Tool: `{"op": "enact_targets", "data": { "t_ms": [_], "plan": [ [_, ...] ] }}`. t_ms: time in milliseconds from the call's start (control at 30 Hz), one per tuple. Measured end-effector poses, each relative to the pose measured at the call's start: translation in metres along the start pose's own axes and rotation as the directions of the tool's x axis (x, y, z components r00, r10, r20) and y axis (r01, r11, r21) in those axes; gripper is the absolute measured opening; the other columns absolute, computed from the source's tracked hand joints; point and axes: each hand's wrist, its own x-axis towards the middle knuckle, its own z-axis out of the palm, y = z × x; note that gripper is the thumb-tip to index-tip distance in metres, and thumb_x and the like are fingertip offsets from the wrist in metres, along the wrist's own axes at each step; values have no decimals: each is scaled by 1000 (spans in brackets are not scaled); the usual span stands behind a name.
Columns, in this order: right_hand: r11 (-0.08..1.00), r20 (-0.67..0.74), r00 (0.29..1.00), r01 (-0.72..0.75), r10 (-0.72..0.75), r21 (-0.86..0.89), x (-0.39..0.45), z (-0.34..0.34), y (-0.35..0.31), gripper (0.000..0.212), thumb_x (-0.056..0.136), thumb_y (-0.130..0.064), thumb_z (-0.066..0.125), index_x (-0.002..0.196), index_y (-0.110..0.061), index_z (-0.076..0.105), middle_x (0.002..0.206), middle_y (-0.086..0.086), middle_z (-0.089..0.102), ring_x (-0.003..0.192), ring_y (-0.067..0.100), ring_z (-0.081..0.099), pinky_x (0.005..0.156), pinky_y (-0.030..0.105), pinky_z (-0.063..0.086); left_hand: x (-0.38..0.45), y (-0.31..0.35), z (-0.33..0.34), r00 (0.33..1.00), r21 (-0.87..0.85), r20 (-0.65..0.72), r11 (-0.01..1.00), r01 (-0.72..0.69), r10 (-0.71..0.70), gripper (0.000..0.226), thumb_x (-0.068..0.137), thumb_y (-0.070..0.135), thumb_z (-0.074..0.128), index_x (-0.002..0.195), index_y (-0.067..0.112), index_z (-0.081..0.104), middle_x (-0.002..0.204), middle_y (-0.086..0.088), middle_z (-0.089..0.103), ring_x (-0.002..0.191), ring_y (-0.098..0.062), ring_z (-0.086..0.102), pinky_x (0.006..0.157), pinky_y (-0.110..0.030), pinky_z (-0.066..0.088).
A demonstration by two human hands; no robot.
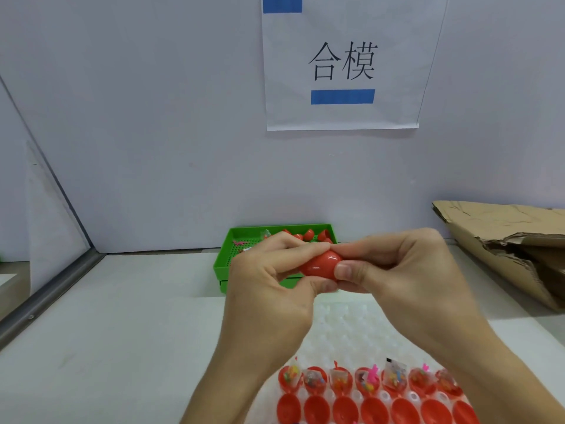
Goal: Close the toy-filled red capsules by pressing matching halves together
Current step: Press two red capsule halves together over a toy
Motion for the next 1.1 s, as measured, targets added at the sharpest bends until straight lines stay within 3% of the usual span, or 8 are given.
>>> {"op": "enact_targets", "data": {
  "t_ms": [67,133,300,400,800,933,1100],
  "plan": [
    [999,25,999,-30,29,12,1,-5,-3,20,71,-5,79,84,-21,81,80,0,79,75,15,77,66,17,59,2,3,-4,996,-145,59,987,71,-63,36,65,6,87,96,23,79,90,4,72,91,-16,71,79,-20,57],
    [998,52,997,-57,56,20,1,-8,-5,26,64,-20,78,90,-17,79,84,0,79,79,15,77,69,17,58,2,6,-6,991,-219,107,970,100,-78,35,65,15,82,99,21,79,94,1,73,94,-18,71,81,-21,57],
    [996,64,996,-60,56,60,0,-10,-6,28,62,-27,78,90,-20,80,90,0,79,85,15,77,72,17,57,1,9,-6,984,-257,144,957,138,-103,45,67,21,79,112,20,72,101,3,74,100,-14,70,84,-19,55],
    [996,67,996,-65,60,65,0,-11,-4,31,61,-31,79,89,-20,81,91,1,79,86,16,76,75,18,58,2,8,-7,982,-298,151,942,154,-113,43,68,18,78,110,18,72,102,4,75,100,-13,71,83,-17,55],
    [995,47,999,-24,20,98,-1,-5,-7,30,59,-36,79,88,-29,81,86,-1,79,83,14,77,72,15,56,3,7,-8,992,-299,90,947,116,-92,32,67,15,79,98,19,77,95,3,77,94,-14,72,80,-18,56],
    [995,50,998,-29,24,94,0,-9,-4,28,59,-29,81,86,-21,82,87,2,79,83,16,77,72,16,57,3,6,-9,991,-290,90,950,118,-96,34,68,1,79,99,15,78,98,-1,75,92,-12,72,79,-18,57],
    [1000,63,998,17,-18,5,0,-13,-3,25,62,-24,80,87,-26,81,86,-3,79,83,13,76,75,17,58,3,5,-7,989,-241,107,963,121,-97,39,70,-13,76,97,14,79,99,-3,75,95,-10,71,79,-17,57]
  ]
}}
